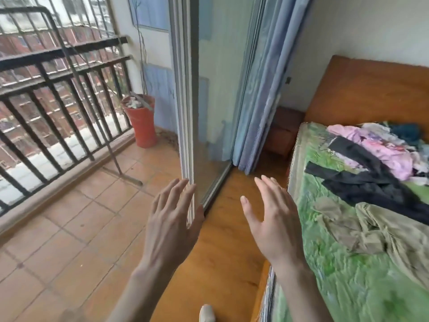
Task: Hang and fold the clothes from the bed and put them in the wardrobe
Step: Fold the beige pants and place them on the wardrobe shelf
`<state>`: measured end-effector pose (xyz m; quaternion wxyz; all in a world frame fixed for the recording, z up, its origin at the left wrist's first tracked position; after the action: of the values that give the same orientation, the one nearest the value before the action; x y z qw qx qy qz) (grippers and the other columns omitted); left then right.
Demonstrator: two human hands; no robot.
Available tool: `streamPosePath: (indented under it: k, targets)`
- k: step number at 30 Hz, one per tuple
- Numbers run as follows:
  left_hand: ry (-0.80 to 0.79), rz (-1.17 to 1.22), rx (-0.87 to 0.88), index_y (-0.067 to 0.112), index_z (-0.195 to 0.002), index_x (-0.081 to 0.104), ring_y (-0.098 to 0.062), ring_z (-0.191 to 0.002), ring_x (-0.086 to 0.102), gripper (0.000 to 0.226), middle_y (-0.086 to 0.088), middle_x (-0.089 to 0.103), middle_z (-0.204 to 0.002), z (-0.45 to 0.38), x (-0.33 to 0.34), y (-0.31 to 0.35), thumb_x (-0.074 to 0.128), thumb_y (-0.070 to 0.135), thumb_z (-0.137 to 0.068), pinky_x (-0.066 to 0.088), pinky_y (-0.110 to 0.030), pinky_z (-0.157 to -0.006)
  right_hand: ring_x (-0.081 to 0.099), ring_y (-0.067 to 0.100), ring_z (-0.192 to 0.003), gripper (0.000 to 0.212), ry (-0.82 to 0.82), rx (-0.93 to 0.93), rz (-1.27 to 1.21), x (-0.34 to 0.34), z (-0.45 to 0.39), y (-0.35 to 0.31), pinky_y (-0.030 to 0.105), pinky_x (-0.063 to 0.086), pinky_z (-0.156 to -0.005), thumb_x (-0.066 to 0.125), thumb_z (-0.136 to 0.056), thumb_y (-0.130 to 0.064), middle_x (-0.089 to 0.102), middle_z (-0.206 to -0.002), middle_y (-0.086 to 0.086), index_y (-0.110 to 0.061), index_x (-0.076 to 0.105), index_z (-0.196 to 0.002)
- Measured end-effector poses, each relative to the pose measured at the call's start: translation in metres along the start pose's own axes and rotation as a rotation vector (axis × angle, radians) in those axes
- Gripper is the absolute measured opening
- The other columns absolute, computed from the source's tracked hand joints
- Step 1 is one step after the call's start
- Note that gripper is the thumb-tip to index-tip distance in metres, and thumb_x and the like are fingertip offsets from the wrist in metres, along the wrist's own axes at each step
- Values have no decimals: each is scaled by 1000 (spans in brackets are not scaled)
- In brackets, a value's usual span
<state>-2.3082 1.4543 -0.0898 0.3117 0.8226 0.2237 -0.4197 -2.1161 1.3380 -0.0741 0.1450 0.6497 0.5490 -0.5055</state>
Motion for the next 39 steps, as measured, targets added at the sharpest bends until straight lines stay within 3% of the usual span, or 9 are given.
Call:
streamPosePath:
  k: [7, 19, 39]
  targets:
    - [-53, 86, 199, 17, -144, 58, -24, -142, 49, 47, -2, 58, -148, -94, 70, 28, 51, 40, -104, 41, -44, -116, 47, 19, -143, 57, 116, 175, 40, 21, -50, 64, 41, 42, -117, 46, -105, -53, 54, -153, 2, -16, 54, -147]
    - [-123, 175, 445, 14, -140, 61, -26, -139, 52, 47, -3, 62, -144, -283, 215, 129, 46, 42, -106, 39, -40, -117, 52, 23, -138, 58, 260, 395, 159, 30, -171, 239, 43, 44, -114, 44, -105, -52, 57, -149, 4, -12, 56, -145]
    - [-296, 430, 776, 13, -140, 61, -27, -140, 52, 44, -4, 61, -144, -457, 411, 313, 50, 37, -105, 43, -46, -114, 52, 26, -139, 61, 364, 801, 372, 17, -244, 443, 47, 46, -112, 47, -103, -53, 58, -149, 8, -9, 56, -145]
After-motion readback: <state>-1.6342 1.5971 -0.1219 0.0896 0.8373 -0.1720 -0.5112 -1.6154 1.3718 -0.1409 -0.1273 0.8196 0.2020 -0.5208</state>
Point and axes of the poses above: each hand's wrist, its own z-axis away from the middle knuckle, its own x-axis out of the palm, y = z × x, the point moved 6 cm from there along -z, towards the middle knuckle
